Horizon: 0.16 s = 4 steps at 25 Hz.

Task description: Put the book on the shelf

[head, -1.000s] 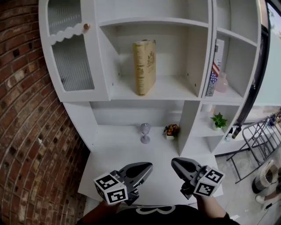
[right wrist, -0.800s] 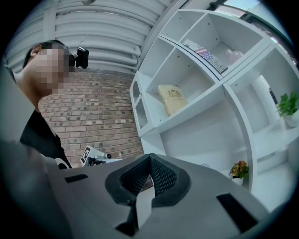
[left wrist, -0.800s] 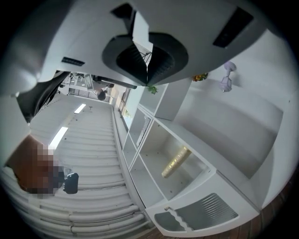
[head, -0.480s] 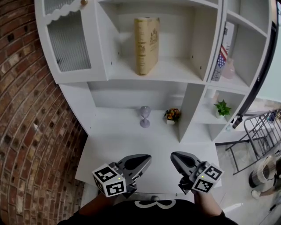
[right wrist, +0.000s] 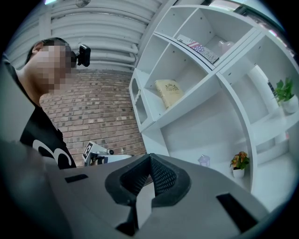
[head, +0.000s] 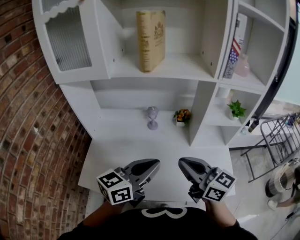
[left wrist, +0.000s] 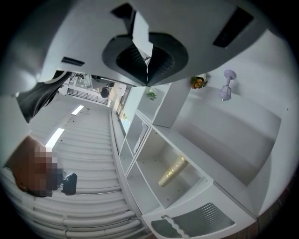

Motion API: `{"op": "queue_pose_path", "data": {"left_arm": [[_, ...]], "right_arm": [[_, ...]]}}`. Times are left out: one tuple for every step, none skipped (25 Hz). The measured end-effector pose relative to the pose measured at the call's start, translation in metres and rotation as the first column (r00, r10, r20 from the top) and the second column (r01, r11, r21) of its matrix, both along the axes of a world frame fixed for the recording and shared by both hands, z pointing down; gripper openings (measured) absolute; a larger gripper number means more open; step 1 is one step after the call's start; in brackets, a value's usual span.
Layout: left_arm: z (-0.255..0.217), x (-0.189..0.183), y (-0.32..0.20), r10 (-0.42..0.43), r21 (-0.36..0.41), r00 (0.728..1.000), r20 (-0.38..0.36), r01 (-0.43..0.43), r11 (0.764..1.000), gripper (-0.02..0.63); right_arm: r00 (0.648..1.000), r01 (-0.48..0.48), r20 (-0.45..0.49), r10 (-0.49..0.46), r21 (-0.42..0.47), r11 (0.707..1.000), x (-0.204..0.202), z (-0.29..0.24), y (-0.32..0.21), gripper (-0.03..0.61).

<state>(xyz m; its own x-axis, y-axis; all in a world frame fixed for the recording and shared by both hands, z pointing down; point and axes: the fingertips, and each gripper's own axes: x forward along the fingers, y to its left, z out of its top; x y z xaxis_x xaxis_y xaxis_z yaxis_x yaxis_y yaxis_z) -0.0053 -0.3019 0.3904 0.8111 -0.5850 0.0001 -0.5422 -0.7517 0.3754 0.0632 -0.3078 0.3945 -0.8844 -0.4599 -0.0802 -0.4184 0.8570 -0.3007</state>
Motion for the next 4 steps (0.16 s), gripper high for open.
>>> {"op": "queue_pose_path", "data": {"left_arm": [[0.0004, 0.0021, -0.0012, -0.002, -0.003, 1.0, 0.001, 0.002, 1.0, 0.005], [0.0008, 0.0044, -0.0025, -0.004, -0.006, 1.0, 0.001, 0.004, 1.0, 0.003], [0.0011, 0.0067, -0.004, -0.006, -0.008, 1.0, 0.002, 0.006, 1.0, 0.005], [0.0014, 0.009, -0.0055, -0.009, -0.01, 1.0, 0.002, 0.009, 1.0, 0.003]], "right_arm": [[1.0, 0.004, 0.001, -0.004, 0.0, 1.0, 0.0015, -0.0001, -0.0008, 0.009], [1.0, 0.007, 0.001, -0.007, -0.001, 1.0, 0.0034, 0.0, -0.0017, 0.009], [1.0, 0.009, 0.002, -0.009, -0.002, 1.0, 0.0056, 0.0001, -0.0028, 0.009], [1.0, 0.012, 0.002, -0.012, -0.003, 1.0, 0.0078, 0.0003, -0.0039, 0.009]]}}
